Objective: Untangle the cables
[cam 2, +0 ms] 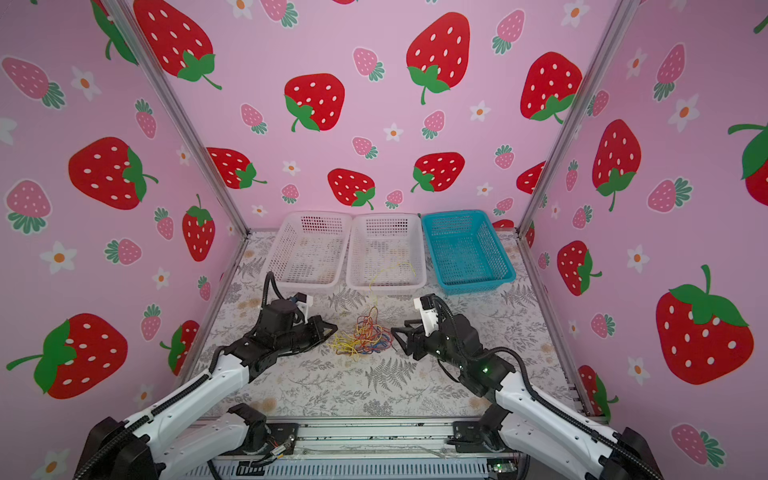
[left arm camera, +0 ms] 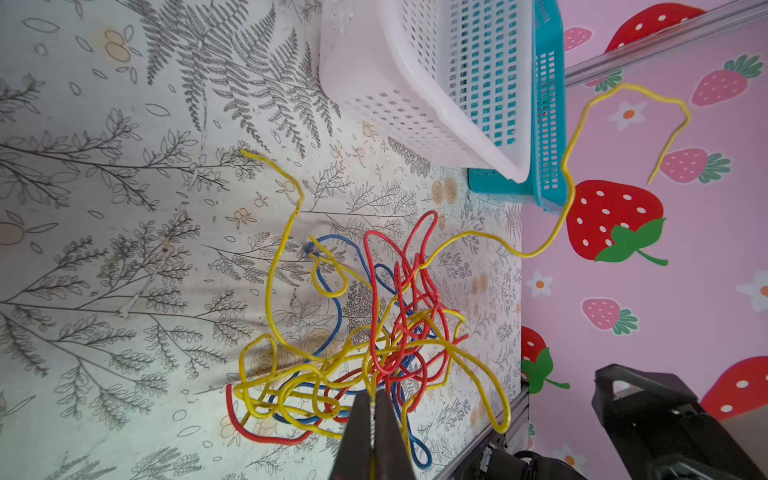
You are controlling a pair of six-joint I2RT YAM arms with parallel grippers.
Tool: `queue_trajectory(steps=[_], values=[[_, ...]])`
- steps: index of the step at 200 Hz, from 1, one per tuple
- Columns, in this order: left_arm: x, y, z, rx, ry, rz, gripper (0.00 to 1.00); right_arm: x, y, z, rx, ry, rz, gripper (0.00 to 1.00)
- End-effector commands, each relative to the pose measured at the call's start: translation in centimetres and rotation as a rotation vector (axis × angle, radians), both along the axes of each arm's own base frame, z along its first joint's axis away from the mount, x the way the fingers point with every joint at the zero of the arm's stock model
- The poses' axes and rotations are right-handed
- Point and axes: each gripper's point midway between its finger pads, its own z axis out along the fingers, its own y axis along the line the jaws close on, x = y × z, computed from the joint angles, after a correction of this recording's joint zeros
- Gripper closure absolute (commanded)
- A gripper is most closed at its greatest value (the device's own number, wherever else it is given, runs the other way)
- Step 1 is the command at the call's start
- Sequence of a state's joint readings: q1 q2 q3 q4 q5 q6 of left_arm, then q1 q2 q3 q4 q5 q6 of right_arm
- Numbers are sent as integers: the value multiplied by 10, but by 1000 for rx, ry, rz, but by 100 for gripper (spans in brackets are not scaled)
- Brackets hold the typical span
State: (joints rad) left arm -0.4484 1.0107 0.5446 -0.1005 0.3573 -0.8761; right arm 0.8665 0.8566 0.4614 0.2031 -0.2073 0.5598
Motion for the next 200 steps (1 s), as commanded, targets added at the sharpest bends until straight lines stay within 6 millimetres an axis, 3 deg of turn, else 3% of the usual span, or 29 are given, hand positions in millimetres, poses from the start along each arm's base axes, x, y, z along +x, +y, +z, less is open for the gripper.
queue_trajectory(steps=[1,34,68,109,140,159,179,200], values=[[8,-14,33,-62,-78,-35,100,18,20,34,83,-93,-25,43],[4,-14,38,-67,-93,-39,100,50,40,12,-3,-64,-91,44],[0,-15,38,-70,-98,-48,100,69,64,8,-4,-86,-82,45],[-5,-14,37,-73,-105,-52,100,90,74,-9,-59,-113,-122,48],[-8,-13,34,-70,-101,-51,100,99,79,-11,-85,-132,-137,74],[-10,-10,30,-60,-100,-48,100,98,77,-1,-71,-150,-140,87],[-12,-8,19,-46,-86,-44,100,94,69,23,-52,-194,-146,100],[-14,-6,0,-14,-51,-47,100,88,55,58,-25,-260,-169,100]])
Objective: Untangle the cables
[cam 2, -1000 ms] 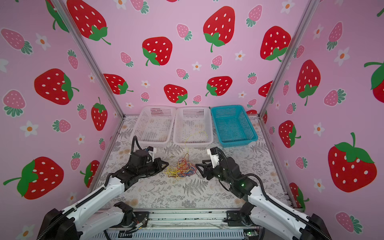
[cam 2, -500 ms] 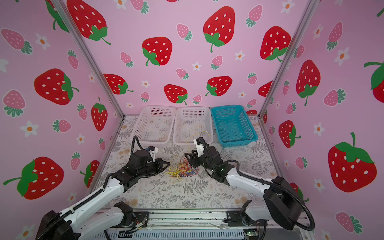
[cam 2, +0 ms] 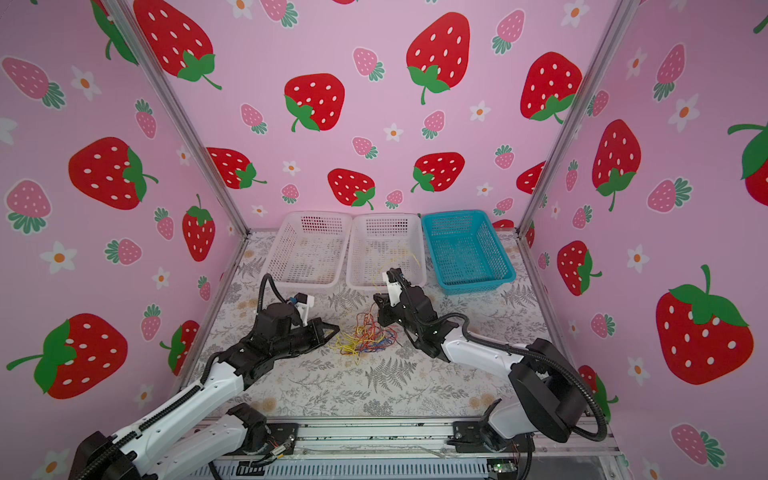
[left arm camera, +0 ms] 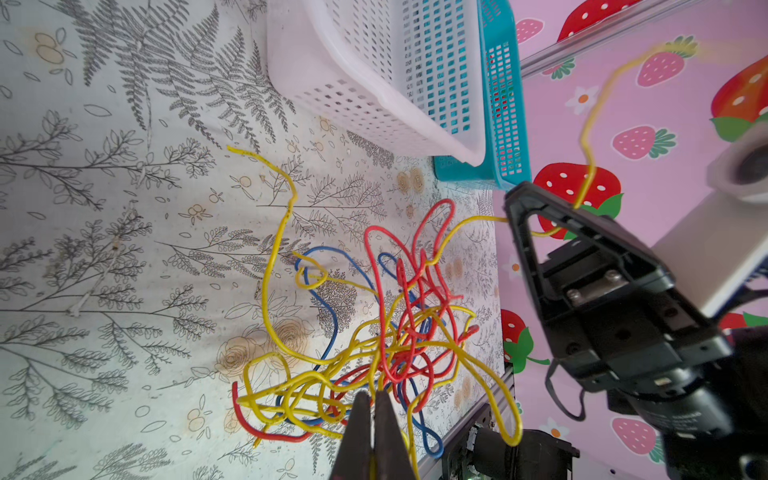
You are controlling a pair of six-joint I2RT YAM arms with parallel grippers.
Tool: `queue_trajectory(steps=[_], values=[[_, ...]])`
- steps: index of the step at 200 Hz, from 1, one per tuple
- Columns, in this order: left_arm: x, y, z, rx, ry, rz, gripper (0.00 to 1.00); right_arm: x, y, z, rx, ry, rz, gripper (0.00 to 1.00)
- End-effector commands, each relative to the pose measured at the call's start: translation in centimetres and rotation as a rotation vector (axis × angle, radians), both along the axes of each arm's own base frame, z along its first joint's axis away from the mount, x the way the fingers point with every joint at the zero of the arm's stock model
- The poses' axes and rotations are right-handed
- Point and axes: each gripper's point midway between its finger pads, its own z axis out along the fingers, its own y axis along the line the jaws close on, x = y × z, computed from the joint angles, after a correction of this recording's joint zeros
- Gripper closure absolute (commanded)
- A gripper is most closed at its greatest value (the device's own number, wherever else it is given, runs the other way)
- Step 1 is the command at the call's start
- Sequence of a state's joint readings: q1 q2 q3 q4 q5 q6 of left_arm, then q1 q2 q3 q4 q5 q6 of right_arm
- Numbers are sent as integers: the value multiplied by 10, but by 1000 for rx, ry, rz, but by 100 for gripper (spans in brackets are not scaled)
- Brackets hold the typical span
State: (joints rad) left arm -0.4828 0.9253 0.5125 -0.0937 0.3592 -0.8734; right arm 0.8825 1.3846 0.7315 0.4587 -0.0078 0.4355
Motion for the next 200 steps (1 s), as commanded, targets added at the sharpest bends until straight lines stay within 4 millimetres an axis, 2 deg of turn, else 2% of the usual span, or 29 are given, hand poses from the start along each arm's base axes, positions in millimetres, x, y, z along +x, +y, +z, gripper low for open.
queue_trajectory(steps=[1,31,79,97,120,138,162,179,200], values=[[-1,0,-13,15,7,-9,100,-4,-11,64,74,-128,-19,100],[-3,4,-38,63,53,-4,100,-13,-29,104,81,-194,-31,100],[-8,16,-65,161,105,9,100,-31,-66,176,123,-297,-72,100],[-10,21,-75,195,125,15,100,-36,-80,199,129,-327,-95,100],[-10,29,-86,240,155,41,100,-37,-97,218,107,-344,-142,100],[-10,34,-91,259,177,60,100,-34,-105,221,83,-333,-176,100],[-8,36,-89,250,178,75,100,-34,-107,209,50,-291,-177,100],[-5,38,-80,241,164,92,100,-31,-108,185,-3,-243,-188,100],[-1,35,-60,182,128,99,100,-30,-101,137,-42,-151,-153,100]])
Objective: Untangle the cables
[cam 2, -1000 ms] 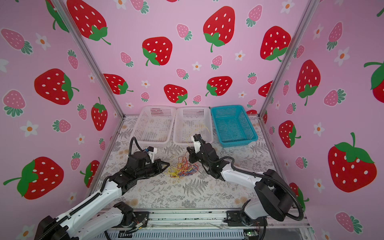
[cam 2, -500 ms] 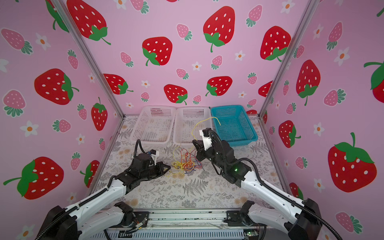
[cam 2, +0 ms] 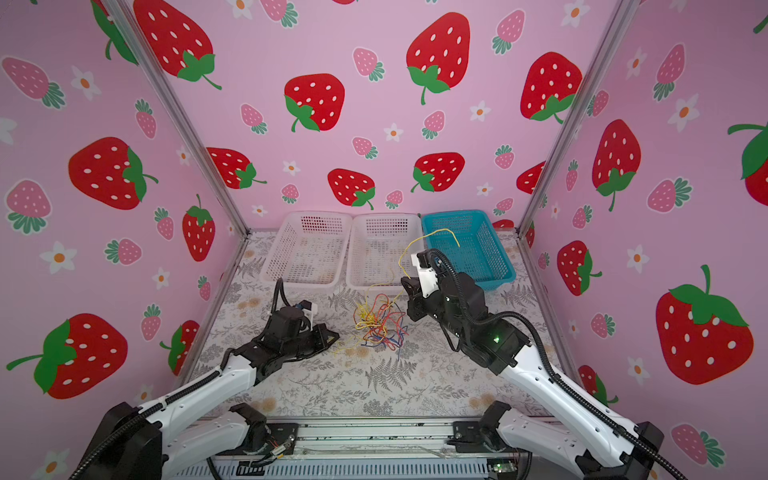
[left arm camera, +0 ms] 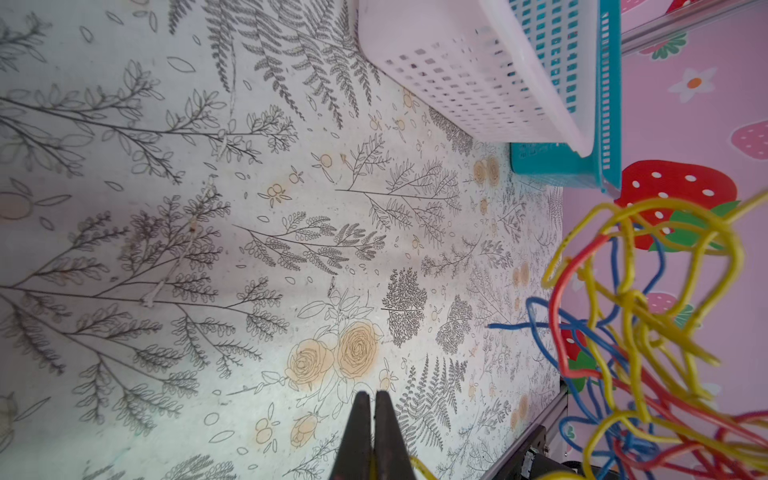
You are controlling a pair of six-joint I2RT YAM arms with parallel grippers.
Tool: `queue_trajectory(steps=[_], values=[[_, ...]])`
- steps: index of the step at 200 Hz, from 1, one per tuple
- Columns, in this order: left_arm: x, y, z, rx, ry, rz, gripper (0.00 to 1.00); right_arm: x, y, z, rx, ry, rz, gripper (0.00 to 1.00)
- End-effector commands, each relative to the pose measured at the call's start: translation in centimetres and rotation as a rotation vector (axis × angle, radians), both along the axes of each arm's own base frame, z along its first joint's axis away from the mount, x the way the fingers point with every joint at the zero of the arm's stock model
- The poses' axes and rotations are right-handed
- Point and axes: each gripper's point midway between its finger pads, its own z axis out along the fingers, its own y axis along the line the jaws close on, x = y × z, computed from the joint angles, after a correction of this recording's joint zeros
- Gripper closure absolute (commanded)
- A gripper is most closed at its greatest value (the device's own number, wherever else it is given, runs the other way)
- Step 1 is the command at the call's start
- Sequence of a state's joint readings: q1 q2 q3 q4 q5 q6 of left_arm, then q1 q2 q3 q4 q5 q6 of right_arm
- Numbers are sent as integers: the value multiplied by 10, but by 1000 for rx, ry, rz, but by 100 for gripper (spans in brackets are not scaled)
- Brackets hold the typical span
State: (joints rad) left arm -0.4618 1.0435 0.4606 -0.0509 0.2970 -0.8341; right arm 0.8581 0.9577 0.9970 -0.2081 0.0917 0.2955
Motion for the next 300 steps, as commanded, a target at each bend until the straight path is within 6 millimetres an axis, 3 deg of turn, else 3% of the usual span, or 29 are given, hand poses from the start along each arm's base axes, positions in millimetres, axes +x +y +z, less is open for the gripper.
queue_trajectory(steps=[1,20,78,102,147,157,168,207,242,300], values=[[-9,20,-9,67,51,53,100,8,-14,2,51,-16,-63,100],[-6,9,13,-25,2,33,100,1,-2,-38,67,57,-8,100],[1,-17,86,-270,-129,-14,100,-14,30,-132,53,243,130,100],[1,-22,121,-350,-189,-25,100,-12,29,-169,-4,287,105,100],[-3,-20,187,-403,-299,-40,100,-1,9,-233,-161,325,3,100],[-3,-16,196,-392,-326,-23,100,-3,13,-233,-162,330,32,100],[-3,-16,199,-393,-330,-25,100,-8,21,-220,-126,311,80,100],[-1,-24,173,-375,-243,-48,100,-25,32,-155,4,203,214,77],[0,-24,165,-315,-217,-60,100,-38,33,-144,-1,213,280,50],[6,-27,141,-272,-128,-53,100,-76,39,-109,133,126,450,37]])
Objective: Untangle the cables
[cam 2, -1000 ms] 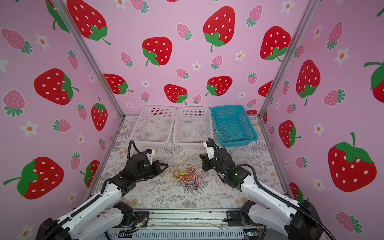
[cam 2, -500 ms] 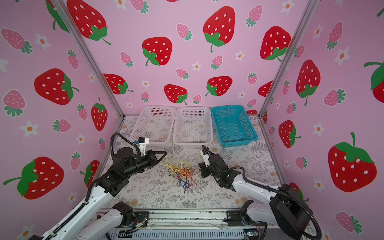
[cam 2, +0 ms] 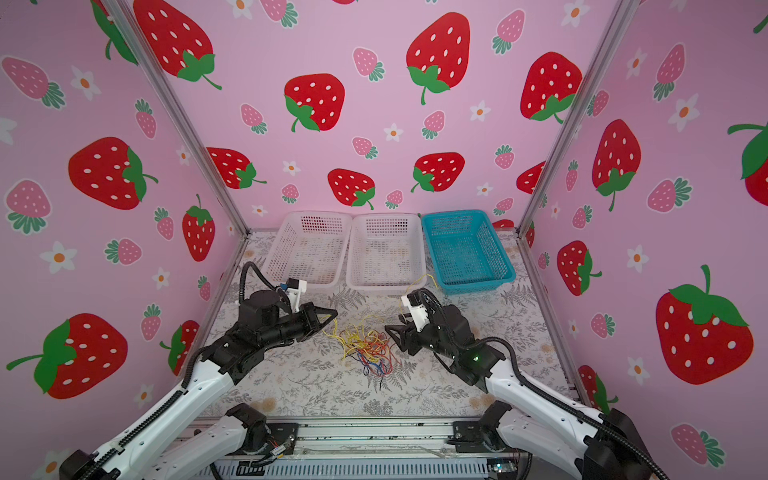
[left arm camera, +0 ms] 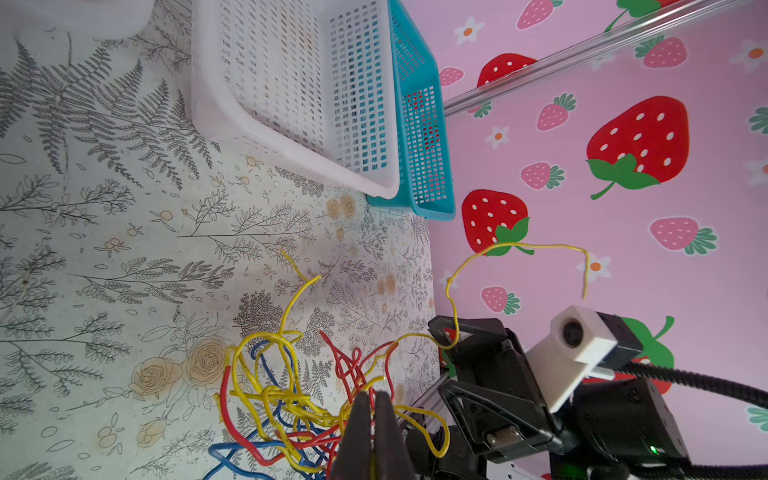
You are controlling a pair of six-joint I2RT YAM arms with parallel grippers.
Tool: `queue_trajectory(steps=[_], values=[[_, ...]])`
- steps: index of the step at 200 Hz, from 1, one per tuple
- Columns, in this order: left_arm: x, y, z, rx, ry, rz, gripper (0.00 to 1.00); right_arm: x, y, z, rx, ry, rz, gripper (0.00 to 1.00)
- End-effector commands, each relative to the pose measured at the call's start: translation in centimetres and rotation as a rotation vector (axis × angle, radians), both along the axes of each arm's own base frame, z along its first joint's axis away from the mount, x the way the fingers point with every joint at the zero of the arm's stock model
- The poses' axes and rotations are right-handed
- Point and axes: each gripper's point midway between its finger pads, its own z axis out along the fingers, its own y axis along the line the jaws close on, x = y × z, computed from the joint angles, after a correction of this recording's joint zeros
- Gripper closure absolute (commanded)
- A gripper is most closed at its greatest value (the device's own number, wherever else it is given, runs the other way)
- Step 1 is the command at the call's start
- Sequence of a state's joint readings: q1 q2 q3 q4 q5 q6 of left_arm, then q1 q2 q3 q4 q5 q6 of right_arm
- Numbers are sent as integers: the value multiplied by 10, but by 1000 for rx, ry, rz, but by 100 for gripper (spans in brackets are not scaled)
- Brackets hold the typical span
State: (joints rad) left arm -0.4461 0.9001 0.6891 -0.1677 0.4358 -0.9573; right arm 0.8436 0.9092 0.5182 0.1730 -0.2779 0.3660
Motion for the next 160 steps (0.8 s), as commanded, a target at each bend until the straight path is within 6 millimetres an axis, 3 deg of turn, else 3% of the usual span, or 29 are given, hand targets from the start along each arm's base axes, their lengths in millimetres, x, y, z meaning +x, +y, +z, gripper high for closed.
queue_trajectory(steps=[1,21,29,89,103,115,143,160], values=[[4,-6,15,-23,-15,-19,100,-25,10,16,76,-34,127,37],[5,-9,12,-37,-2,-21,100,-37,22,11,69,-48,181,36],[6,-9,11,-38,0,-21,100,-38,29,-2,33,-30,188,36],[5,-12,4,-41,22,-25,100,-29,47,-24,-46,-43,127,38],[4,-10,3,-26,24,-22,100,-10,36,-30,-139,-54,8,39],[3,-4,-2,19,32,-5,100,3,21,-25,-175,-76,-91,36],[3,9,-11,97,55,32,100,7,-3,-7,-200,-96,-176,26],[4,20,-19,145,85,67,100,9,-16,-6,-233,-69,-224,21]])
